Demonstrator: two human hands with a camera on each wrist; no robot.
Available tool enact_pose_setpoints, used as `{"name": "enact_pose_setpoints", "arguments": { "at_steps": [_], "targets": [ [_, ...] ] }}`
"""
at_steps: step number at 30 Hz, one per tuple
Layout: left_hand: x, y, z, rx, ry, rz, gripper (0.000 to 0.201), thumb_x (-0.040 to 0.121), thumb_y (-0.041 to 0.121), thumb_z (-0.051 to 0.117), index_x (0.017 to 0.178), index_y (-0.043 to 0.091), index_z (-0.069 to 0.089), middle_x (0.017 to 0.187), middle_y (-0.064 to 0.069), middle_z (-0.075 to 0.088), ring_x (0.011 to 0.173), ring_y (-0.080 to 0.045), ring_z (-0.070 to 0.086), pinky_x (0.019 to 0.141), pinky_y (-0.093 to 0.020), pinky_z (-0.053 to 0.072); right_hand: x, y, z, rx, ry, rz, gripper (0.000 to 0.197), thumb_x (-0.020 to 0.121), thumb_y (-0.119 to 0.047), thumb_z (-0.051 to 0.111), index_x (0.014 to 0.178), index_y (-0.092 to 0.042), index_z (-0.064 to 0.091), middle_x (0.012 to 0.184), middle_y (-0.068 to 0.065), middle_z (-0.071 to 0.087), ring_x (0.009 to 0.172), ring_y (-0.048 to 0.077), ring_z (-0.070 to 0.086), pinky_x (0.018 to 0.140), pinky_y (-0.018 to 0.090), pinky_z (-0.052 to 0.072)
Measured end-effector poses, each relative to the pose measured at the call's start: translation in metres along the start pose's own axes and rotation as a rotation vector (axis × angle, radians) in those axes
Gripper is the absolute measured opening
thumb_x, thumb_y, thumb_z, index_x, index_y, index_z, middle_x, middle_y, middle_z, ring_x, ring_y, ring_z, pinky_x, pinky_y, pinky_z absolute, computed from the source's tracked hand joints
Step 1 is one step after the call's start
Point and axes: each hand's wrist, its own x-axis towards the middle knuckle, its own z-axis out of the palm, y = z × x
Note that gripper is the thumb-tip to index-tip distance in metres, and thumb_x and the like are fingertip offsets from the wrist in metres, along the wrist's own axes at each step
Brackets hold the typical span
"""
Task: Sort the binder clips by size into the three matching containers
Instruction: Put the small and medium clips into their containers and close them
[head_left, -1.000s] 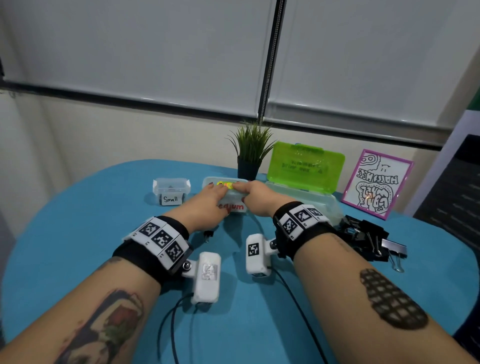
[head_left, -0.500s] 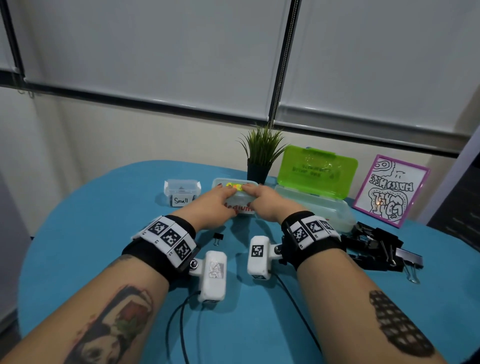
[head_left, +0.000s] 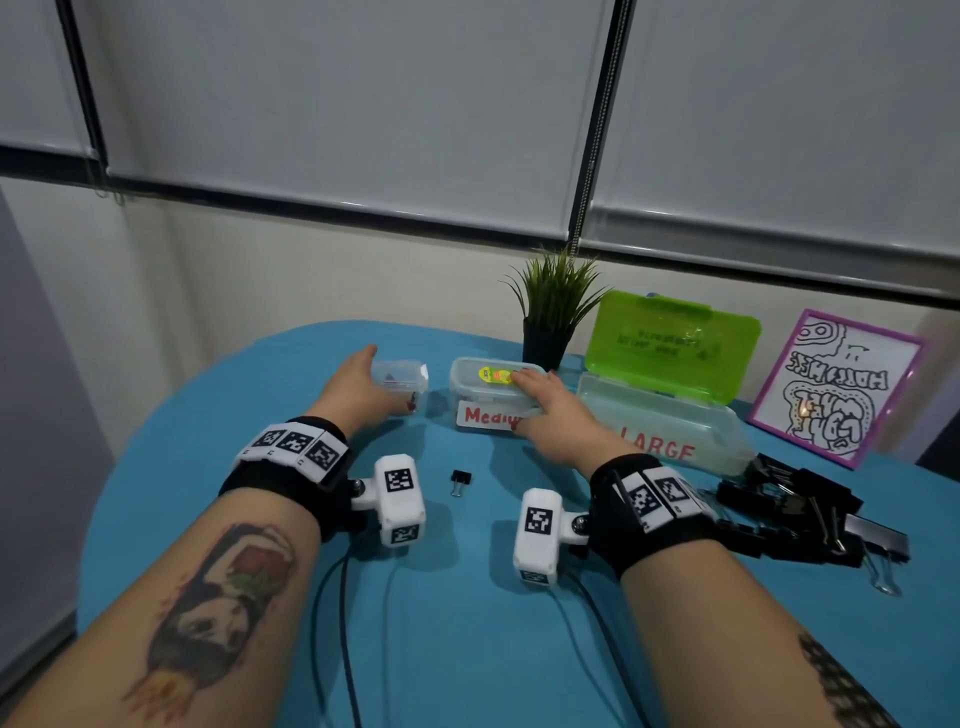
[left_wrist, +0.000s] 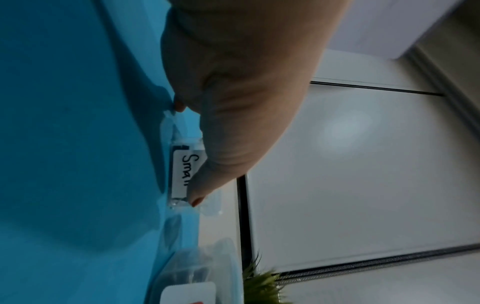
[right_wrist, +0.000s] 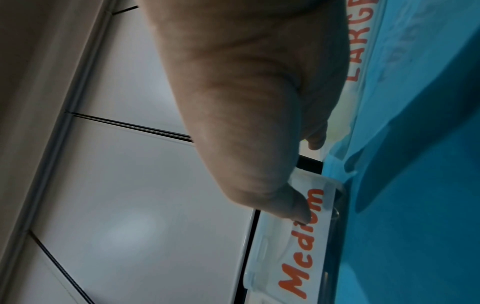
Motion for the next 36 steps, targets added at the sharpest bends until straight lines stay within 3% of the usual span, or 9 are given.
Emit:
{"name": "enact_pose_setpoints", "arguments": {
  "at_steps": [11, 13, 17, 21, 23, 26, 29, 33, 36],
  "targets": [
    [-0.004, 0.007, -0.006, 0.098, 0.132, -0.071, 0.066, 0.072, 0.025, 0.079, 0.129, 0.004, 0.051, 0.125, -0.019, 0.058, 0.110, -0.036, 0.058, 0.093, -0.038, 0.049, 0.000, -0.001, -0.001, 0.130, 0.072, -0.027, 0.071, 0.094, -0.011, 0.063, 0.156, -0.027, 0.033, 0.166, -0.003, 0.018, 0.155, 0.019, 0.003, 0.125, 0.038, 0.012],
    [-0.007, 0.017, -0.011, 0.043, 0.196, -0.005, 0.071, 0.074, 0.024, 0.080, 0.133, 0.005, 0.046, 0.127, -0.015, 0.056, 0.113, -0.033, 0.056, 0.090, -0.035, 0.045, 0.002, -0.005, -0.002, 0.283, 0.218, -0.030, 0.059, 0.092, -0.016, 0.064, 0.147, -0.029, 0.047, 0.159, -0.001, 0.034, 0.151, 0.022, 0.023, 0.120, 0.041, 0.031],
    [-0.029, 0.048, -0.016, -0.202, 0.193, 0.225, 0.070, 0.071, 0.024, 0.086, 0.131, 0.016, 0.050, 0.115, -0.001, 0.058, 0.100, -0.021, 0.059, 0.080, -0.031, 0.050, 0.000, -0.021, -0.010, 0.561, 0.436, -0.071, 0.021, 0.095, -0.030, 0.065, 0.112, -0.019, 0.068, 0.111, 0.001, 0.069, 0.101, 0.018, 0.066, 0.083, 0.032, 0.056],
    [-0.048, 0.065, -0.007, -0.367, -0.148, 0.401, 0.060, 0.072, 0.017, 0.085, 0.123, 0.023, 0.054, 0.116, -0.004, 0.065, 0.102, -0.020, 0.067, 0.087, -0.042, 0.059, -0.015, -0.041, -0.015, 0.760, 0.210, -0.021, 0.052, 0.093, -0.063, 0.053, 0.112, -0.016, 0.064, 0.100, 0.010, 0.069, 0.075, 0.022, 0.070, 0.047, 0.020, 0.046],
    [-0.056, 0.069, -0.001, -0.344, -0.247, 0.455, 0.058, 0.080, 0.010, 0.080, 0.127, 0.018, 0.047, 0.116, -0.008, 0.064, 0.096, -0.009, 0.067, 0.081, -0.029, 0.058, -0.019, -0.045, -0.013, 0.777, 0.098, 0.025, 0.060, 0.089, -0.073, 0.048, 0.113, -0.020, 0.063, 0.087, 0.011, 0.069, 0.066, 0.022, 0.067, 0.044, 0.021, 0.042],
    [-0.063, 0.072, 0.003, -0.345, -0.333, 0.442, 0.062, 0.086, 0.013, 0.076, 0.133, 0.019, 0.036, 0.112, -0.006, 0.064, 0.083, 0.000, 0.067, 0.073, -0.019, 0.055, -0.018, -0.048, -0.010, 0.805, 0.128, 0.111, 0.049, 0.099, -0.060, 0.040, 0.110, -0.019, 0.063, 0.082, 0.012, 0.065, 0.058, 0.023, 0.060, 0.043, 0.021, 0.038],
    [-0.066, 0.074, 0.007, -0.407, -0.469, 0.305, 0.070, 0.080, 0.042, 0.077, 0.133, 0.030, 0.034, 0.117, -0.008, 0.065, 0.096, -0.023, 0.072, 0.080, -0.039, 0.060, -0.019, -0.048, -0.009, 0.814, 0.196, 0.165, 0.038, 0.103, -0.043, 0.034, 0.094, -0.018, 0.060, 0.084, 0.015, 0.063, 0.060, 0.025, 0.058, 0.046, 0.021, 0.037],
    [-0.070, 0.082, 0.014, -0.422, -0.365, 0.190, 0.026, 0.103, 0.042, 0.041, 0.124, 0.029, 0.043, 0.106, -0.007, 0.066, 0.065, -0.023, 0.070, 0.055, -0.030, 0.047, -0.017, -0.047, -0.005, 0.783, 0.225, 0.194, 0.032, 0.102, -0.035, 0.032, 0.088, -0.015, 0.053, 0.075, 0.015, 0.058, 0.045, 0.020, 0.050, 0.040, 0.017, 0.031],
    [-0.066, 0.082, 0.018, -0.388, -0.167, 0.241, 0.027, 0.101, 0.028, 0.029, 0.116, 0.028, 0.053, 0.096, -0.006, 0.066, 0.052, -0.018, 0.060, 0.046, -0.023, 0.041, -0.014, -0.050, 0.000, 0.771, 0.264, 0.177, 0.031, 0.099, -0.031, 0.033, 0.085, -0.011, 0.052, 0.069, 0.016, 0.054, 0.041, 0.019, 0.046, 0.040, 0.016, 0.030]
  ]
}}
